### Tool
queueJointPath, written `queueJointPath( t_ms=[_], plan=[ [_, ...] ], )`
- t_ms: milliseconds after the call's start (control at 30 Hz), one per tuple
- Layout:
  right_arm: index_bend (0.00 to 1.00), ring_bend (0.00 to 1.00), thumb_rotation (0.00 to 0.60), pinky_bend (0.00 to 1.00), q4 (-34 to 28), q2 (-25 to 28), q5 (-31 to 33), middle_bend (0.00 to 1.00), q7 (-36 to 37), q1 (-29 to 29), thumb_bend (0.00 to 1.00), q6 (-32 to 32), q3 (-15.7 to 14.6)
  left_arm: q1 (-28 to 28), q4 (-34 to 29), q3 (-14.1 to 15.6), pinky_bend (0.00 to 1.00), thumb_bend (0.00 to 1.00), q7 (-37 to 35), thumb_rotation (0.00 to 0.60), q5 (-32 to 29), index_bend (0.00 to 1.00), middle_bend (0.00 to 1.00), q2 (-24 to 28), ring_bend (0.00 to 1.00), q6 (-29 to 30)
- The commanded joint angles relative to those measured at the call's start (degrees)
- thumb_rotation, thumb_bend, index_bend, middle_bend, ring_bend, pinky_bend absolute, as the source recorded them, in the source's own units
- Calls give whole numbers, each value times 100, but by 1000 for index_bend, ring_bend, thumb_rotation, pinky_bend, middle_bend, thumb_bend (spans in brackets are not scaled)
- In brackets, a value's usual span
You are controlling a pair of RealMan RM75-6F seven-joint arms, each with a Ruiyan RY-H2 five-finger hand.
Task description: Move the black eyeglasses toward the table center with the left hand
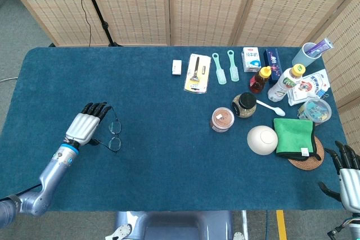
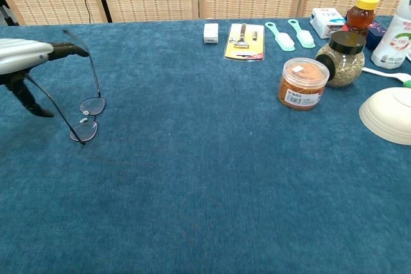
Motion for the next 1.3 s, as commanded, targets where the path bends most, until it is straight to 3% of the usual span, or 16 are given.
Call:
queueJointPath(
  t_ms=[33, 833, 1067, 1300],
  plan=[
    [183, 83, 600, 149, 9, 3, 17, 63, 13, -18, 187, 2, -5, -185, -19, -59, 0, 123, 176, 600, -64, 0, 0, -111, 0, -61],
    [180, 83, 600, 149, 221, -15, 75, 63, 316, -205, 187, 145, -14, -1046, -820, 205, 0, 123, 1703, 600, -543, 0, 0, -564, 0, -154],
    [180, 83, 600, 149, 235, 0, 62, 63, 352, -262, 188, 212, -16, -1203, -899, 211, 0, 122, 1830, 600, -709, 0, 0, -684, 0, -108],
    [180, 84, 600, 149, 215, 6, 39, 63, 341, -281, 188, 231, -14, -1167, -1163, 218, 0, 124, 1649, 600, -556, 12, 0, -401, 0, 89]
  ],
)
